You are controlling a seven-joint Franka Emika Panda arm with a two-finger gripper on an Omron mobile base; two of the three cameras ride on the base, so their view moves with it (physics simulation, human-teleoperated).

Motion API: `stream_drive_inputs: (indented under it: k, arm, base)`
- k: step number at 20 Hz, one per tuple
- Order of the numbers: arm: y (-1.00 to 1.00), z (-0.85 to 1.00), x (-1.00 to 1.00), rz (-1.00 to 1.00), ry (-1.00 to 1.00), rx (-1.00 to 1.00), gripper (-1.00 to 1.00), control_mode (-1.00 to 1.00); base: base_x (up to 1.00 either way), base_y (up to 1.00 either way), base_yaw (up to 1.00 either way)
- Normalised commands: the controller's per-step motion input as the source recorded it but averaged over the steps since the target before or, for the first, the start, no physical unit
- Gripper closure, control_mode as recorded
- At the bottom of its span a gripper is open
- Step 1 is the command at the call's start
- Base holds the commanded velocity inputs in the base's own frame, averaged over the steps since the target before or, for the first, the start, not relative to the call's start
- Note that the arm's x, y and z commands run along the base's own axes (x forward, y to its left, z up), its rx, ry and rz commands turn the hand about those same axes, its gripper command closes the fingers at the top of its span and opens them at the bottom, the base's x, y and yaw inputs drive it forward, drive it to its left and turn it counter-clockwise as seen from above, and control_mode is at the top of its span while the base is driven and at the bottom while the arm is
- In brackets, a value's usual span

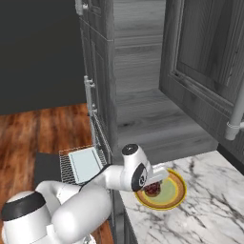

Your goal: Take the baked cake out of the oven and place it on the plate for cooling. Then close the oven door.

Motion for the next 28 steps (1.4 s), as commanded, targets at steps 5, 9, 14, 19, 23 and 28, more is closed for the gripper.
stream_drive_inputs:
  k: [5,9,14,19,23,28]
  arm:
    - [-0.08,-0.07,0.19,0.04,0.01,0.0,-1.0,-1.0]
    - [-0.26,-0.15,0.37,0.0,0.0,0.0,-1.0,-1.0]
    - [-0.35,0.08,0.14,0.0,0.0,0.0,-1.0,-1.0]
    - [-0.14,0.41,-0.08,0.0,0.0,0.0,-1.0,-1.0]
    - [0.0,0.36,-0.62,0.0,0.0,0.0,-1.0,-1.0]
    - [0.23,0.49,-0.99,0.0,0.01,0.03,-1.0,-1.0]
  base:
    - [0.0,0.0,0.0]
    - [0.0,0.0,0.0]
    - [0.0,0.0,0.0]
    - [0.0,0.0,0.0]
    - [0.0,0.0,0.0]
    - [0.0,0.0,0.0]
